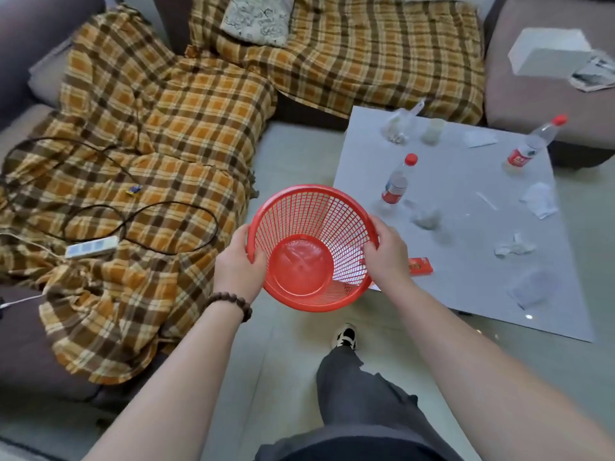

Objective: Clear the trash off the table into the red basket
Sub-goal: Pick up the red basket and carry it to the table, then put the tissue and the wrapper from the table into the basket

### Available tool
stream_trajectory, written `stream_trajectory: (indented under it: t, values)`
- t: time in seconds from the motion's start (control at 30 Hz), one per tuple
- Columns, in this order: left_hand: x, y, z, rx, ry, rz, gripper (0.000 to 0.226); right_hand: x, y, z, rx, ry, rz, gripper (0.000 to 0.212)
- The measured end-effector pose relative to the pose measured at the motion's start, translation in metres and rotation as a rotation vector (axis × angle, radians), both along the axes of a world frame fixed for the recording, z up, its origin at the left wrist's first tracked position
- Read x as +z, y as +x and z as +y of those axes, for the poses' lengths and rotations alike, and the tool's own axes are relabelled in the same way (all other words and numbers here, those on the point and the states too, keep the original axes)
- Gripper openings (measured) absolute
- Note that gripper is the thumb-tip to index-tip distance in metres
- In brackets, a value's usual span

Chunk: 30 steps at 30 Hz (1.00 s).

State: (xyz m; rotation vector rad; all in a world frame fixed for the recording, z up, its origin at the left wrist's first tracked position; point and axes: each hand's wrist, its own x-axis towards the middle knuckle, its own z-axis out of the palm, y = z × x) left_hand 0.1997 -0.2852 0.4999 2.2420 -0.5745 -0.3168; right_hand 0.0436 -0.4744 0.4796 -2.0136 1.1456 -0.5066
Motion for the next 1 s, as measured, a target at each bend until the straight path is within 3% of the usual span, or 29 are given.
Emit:
stream_trajectory:
  t: [0.43,0.6,0.8,1.0]
  values:
    - [-0.008,0.053,-0.172,-0.134,0.107,0.066,0.042,-0.067,0.033,-0.134,-0.058,0.282,-0.076,0.042]
    - [-0.018,0.073,-0.189,-0.099,0.219,0.064,0.046,-0.103,0.036,-0.145,-0.078,0.401,0.05,0.042]
    - [-0.037,0.112,-0.207,-0.169,0.347,0.036,0.043,-0.155,0.017,-0.148,-0.159,0.356,0.282,0.047]
    - [-0.066,0.151,-0.225,-0.187,0.421,-0.034,0.056,-0.212,0.032,-0.16,-0.065,0.312,0.422,0.047]
